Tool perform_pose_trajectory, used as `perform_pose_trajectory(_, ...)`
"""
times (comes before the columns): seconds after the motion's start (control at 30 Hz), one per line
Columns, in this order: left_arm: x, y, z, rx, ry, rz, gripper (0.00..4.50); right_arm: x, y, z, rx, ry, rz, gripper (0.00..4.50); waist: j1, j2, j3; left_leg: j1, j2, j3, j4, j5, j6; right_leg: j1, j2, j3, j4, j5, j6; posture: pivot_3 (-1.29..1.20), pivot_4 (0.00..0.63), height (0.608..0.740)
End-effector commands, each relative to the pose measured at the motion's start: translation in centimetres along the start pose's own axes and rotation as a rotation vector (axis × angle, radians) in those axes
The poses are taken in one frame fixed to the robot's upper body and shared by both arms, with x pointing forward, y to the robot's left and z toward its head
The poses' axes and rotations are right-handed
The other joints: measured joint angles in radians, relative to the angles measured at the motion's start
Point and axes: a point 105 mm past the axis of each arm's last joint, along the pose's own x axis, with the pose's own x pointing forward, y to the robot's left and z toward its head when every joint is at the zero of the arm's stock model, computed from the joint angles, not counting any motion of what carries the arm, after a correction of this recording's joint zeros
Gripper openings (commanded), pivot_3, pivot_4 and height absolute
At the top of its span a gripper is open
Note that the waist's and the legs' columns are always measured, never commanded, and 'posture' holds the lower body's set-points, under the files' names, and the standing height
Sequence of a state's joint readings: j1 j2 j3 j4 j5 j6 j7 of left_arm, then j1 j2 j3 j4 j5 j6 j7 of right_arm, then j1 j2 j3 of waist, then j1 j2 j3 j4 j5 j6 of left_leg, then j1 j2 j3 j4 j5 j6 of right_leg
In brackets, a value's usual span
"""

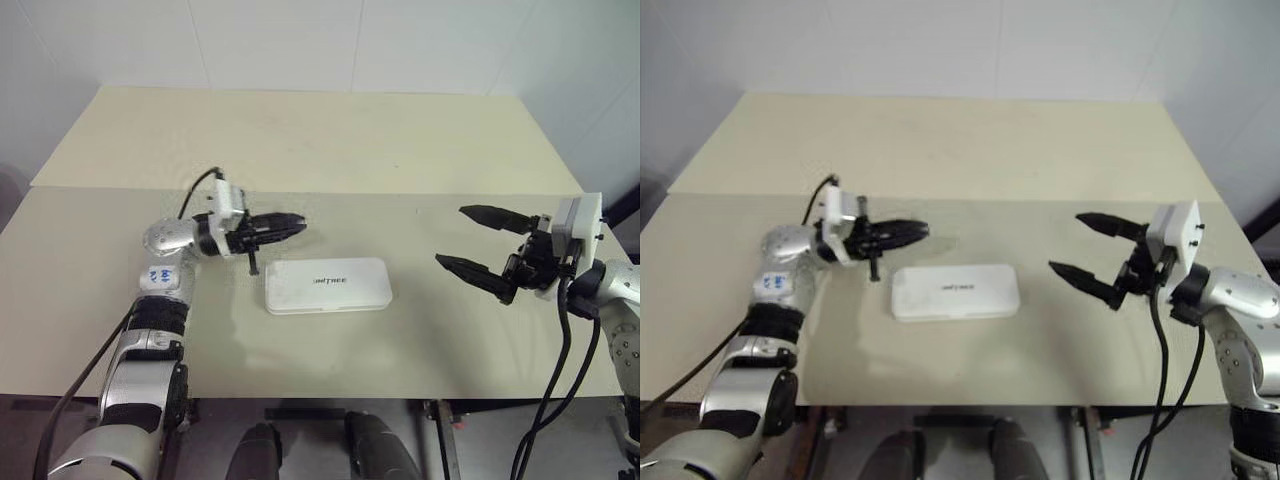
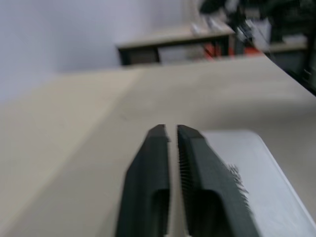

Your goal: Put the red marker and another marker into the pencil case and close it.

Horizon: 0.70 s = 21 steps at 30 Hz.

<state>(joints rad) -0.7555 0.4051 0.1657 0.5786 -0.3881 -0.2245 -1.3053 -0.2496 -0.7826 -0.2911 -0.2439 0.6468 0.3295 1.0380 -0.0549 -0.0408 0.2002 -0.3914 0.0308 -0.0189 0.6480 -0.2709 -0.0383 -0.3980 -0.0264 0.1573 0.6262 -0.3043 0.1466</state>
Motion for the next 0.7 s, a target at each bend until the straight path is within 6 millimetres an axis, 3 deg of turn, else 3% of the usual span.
perform_pose_trajectory(0.03,-1.9,-0.8,2.2,0.063,-0.071,-0.041,1.91,-0.2,-0.5,1.0,-0.051,-0.005,0.015,4.50,-0.002,0.000,0.000,0.000,0.000,0.000,0.000,0.000,0.000,0.000,0.000,0.000,0.000,0.000,0.000,0.00,0.150,0.740)
perform_pose_trajectory(0.17,-5.0,-2.4,3.2,0.012,-0.097,-0.121,3.23,0.1,-0.9,1.0,-0.057,0.001,0.041,4.50,-0.004,0.000,0.000,0.001,0.000,0.001,0.000,0.000,0.000,0.000,0.000,0.000,0.001,0.000,0.000,0.00,0.150,0.740)
perform_pose_trajectory(0.3,-7.8,-2.4,4.3,0.005,-0.061,-0.152,4.48,0.6,-1.1,0.8,-0.060,0.013,0.080,4.50,-0.004,0.000,0.000,0.001,0.000,-0.001,0.001,0.000,0.000,0.000,0.000,-0.001,0.001,0.000,-0.001,0.00,0.150,0.740)
perform_pose_trajectory(0.6,-10.7,-1.3,6.5,-0.074,0.009,-0.132,4.48,0.5,-2.6,0.7,-0.069,0.033,0.127,4.50,-0.005,0.002,0.001,0.001,0.001,-0.001,-0.001,-0.001,-0.002,0.000,-0.001,-0.003,0.000,-0.002,-0.003,0.00,0.150,0.740)
perform_pose_trajectory(0.7,-12.0,-2.1,6.6,-0.148,0.028,-0.130,4.48,0.4,-2.8,0.6,-0.068,0.045,0.126,4.50,-0.006,0.002,0.002,0.001,0.001,-0.001,-0.001,-0.001,-0.002,0.000,-0.001,-0.003,0.001,-0.002,-0.003,0.00,0.150,0.740)
